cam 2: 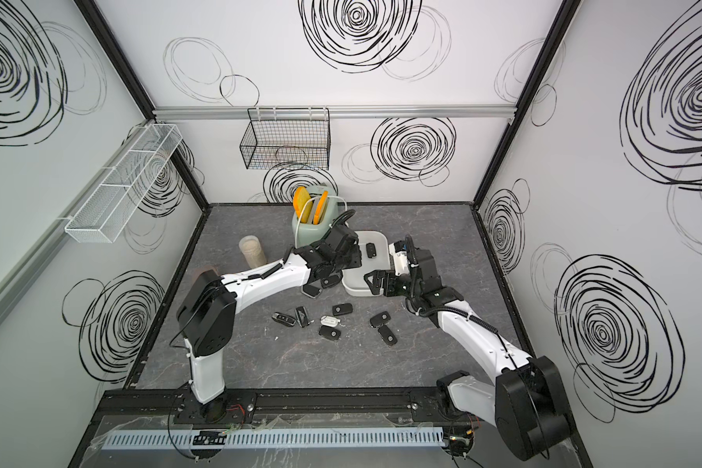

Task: Place the car key into the storage box
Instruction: Place the car key in the storage box.

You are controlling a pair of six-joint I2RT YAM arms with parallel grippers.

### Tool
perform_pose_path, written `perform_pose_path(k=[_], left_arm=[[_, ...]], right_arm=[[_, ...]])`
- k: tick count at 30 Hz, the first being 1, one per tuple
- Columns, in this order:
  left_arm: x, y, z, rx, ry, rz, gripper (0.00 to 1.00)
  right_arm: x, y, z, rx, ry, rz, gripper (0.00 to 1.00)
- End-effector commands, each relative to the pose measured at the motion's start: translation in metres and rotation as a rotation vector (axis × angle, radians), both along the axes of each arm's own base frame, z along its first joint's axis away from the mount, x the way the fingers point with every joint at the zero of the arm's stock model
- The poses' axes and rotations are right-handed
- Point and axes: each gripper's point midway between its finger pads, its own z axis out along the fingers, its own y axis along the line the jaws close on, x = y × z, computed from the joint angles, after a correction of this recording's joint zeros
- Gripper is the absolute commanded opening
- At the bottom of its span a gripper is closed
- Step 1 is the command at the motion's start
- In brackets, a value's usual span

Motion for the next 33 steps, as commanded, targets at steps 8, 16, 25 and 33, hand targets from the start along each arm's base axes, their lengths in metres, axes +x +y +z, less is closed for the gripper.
perform_pose_path(k=[8, 16, 25, 33], left_arm=[[0.045, -0.022, -0.032, 0.033, 0.027, 0.071, 0.36], [0.068, -0.007, -0.071, 0.135, 0.081, 0.172, 0.36], [0.081, -0.001, -0.108, 0.186, 0.146, 0.206, 0.36], [0.083, 0.003, -0.123, 0.195, 0.166, 0.212, 0.4]], right_arm=[[0.003, -0.019, 0.007, -0.009, -0.015, -0.07, 0.99], [0.005, -0.022, 0.01, 0.012, -0.021, -0.08, 0.99], [0.005, -0.023, 0.016, 0.032, -0.032, -0.085, 0.99], [0.004, -0.023, 0.014, 0.04, -0.027, -0.081, 0.99]])
